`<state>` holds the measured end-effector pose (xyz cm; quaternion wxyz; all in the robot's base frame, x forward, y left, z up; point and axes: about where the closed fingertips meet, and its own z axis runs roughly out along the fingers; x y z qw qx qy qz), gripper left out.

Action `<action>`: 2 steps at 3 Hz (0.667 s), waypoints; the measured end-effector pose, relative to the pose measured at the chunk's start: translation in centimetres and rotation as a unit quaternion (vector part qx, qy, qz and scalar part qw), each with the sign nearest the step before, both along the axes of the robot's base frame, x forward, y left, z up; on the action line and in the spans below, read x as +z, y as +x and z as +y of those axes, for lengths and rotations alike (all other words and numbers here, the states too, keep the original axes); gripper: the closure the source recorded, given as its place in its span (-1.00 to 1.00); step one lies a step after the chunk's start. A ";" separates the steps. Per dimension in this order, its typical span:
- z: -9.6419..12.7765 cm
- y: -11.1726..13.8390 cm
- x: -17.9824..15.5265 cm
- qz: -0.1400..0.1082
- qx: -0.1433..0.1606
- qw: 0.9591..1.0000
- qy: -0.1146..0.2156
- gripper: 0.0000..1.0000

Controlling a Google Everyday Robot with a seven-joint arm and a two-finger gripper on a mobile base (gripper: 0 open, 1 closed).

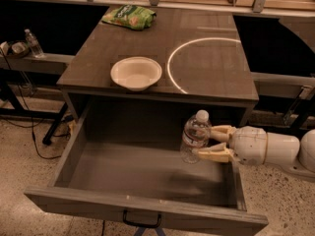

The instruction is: Place water bottle into top drawer

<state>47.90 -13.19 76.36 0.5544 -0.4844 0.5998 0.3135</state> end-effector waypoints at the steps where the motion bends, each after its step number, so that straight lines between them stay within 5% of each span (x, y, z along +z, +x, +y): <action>1: 2.0 0.2 -3.2 -0.007 0.013 1.000 -0.005 1.00; 2: 3.1 0.7 -6.0 -0.020 0.022 0.999 -0.031 0.53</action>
Offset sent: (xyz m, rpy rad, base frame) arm 0.0092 0.0327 -0.0871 -0.1014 -0.0568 0.0429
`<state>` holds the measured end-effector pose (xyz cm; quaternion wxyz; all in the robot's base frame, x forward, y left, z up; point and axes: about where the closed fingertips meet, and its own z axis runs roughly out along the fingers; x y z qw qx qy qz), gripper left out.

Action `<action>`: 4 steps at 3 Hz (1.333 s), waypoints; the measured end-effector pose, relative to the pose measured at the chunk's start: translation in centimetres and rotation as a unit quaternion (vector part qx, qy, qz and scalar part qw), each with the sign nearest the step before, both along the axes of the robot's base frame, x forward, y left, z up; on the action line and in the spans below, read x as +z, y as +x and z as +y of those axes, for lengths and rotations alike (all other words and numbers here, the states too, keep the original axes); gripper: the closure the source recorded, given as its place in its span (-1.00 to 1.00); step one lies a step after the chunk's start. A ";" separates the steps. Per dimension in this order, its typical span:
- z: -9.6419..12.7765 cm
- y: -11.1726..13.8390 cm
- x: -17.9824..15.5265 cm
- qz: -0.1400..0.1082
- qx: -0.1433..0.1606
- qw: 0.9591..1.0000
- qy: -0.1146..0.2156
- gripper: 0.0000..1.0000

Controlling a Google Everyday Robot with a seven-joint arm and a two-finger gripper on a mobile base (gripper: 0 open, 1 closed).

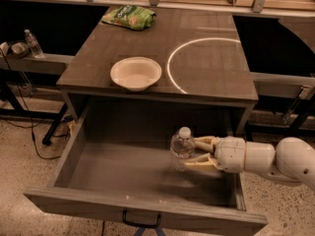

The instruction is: Place water bottle into top drawer

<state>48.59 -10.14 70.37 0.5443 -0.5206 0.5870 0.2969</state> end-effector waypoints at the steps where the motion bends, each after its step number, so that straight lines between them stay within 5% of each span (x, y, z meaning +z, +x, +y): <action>1: 0.7 0.5 -1.2 -0.009 0.009 1.000 -0.020 -0.09; 3: 1.1 0.8 -2.3 -0.004 0.017 0.999 -0.035 -0.97; 4: 0.0 0.5 -2.0 -0.005 -0.001 0.999 -0.035 -1.00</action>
Offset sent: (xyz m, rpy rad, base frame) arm 0.0111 0.0129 -0.0262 -0.0828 -0.0142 0.0420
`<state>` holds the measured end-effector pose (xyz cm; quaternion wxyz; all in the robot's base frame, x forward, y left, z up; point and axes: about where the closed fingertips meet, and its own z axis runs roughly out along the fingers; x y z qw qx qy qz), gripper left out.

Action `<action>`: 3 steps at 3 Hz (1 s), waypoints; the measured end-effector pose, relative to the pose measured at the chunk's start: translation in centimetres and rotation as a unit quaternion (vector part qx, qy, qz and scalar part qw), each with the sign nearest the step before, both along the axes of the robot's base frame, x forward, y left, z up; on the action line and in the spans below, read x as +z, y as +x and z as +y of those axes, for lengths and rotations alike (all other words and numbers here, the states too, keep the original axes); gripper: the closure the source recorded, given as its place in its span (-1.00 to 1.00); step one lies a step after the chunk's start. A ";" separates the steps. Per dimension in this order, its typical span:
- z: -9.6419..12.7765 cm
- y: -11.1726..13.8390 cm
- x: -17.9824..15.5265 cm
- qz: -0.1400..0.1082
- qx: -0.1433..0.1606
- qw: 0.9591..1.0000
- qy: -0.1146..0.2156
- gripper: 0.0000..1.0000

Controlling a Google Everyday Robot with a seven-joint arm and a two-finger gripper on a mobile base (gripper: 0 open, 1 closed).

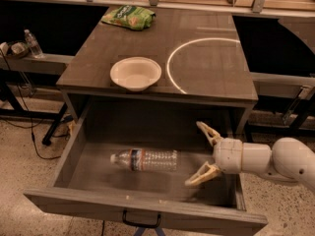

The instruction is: Place water bottle into top drawer

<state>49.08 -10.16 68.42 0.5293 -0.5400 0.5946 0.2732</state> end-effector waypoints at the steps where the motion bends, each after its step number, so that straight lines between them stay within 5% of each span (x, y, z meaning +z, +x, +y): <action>1: -3.7 -0.6 3.8 -0.021 -0.051 0.998 0.004 -1.00; 2: -9.4 -2.0 9.3 -0.050 -0.122 0.991 -0.009 -1.00; 3: -14.6 -3.7 15.2 -0.078 -0.196 0.977 -0.030 -1.00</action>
Offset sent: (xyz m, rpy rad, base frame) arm -0.0462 -0.1882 0.1748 -0.0706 -0.1892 -0.4608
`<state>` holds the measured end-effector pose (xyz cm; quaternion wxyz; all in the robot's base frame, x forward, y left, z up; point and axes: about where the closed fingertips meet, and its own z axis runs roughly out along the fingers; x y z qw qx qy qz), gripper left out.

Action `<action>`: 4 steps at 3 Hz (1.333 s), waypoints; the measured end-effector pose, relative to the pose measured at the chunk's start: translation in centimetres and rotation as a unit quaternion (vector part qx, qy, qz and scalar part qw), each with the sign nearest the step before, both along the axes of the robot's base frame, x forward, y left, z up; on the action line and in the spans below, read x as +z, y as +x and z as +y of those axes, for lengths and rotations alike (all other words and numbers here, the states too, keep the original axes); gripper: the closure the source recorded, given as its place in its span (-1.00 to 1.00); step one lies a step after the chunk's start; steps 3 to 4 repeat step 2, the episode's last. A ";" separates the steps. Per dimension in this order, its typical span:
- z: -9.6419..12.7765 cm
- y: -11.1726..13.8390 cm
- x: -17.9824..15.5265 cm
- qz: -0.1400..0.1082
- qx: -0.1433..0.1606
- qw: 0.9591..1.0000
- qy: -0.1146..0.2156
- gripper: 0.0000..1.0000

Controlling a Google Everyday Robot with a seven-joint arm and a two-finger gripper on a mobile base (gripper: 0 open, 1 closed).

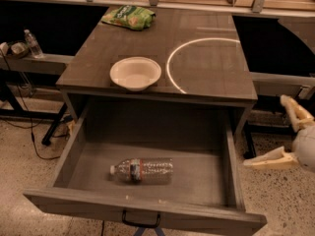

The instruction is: Place water bottle into top drawer

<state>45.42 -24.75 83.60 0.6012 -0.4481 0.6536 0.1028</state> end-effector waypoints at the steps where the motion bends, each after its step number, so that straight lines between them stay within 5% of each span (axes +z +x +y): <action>1: -5.1 -2.3 6.2 -0.038 -0.071 0.997 -0.012 -1.00; 4: -5.1 -2.3 6.2 -0.038 -0.071 0.997 -0.012 -1.00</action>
Offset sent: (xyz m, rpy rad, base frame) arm -0.0157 -0.0361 0.0482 -0.0175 -0.0588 -0.1051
